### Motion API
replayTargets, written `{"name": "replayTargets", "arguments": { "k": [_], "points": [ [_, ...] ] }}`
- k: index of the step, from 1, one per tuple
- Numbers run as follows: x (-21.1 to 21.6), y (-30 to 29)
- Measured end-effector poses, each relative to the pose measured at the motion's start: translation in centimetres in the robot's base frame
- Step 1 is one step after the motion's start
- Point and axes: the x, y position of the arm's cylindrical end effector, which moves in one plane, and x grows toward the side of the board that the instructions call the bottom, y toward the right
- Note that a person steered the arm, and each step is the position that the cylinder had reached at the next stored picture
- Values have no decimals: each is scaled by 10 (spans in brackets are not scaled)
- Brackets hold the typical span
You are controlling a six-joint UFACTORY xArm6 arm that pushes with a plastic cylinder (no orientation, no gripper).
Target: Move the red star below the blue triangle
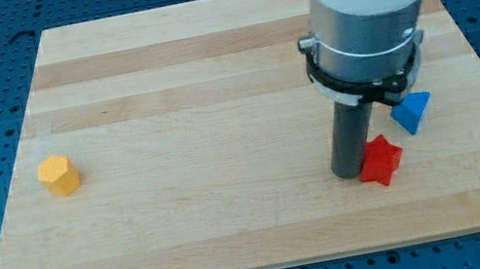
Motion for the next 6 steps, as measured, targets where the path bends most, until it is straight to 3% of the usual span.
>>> {"name": "replayTargets", "arguments": {
  "k": [2, 5, 6],
  "points": [
    [18, -14],
    [19, 60],
    [19, 61]
  ]
}}
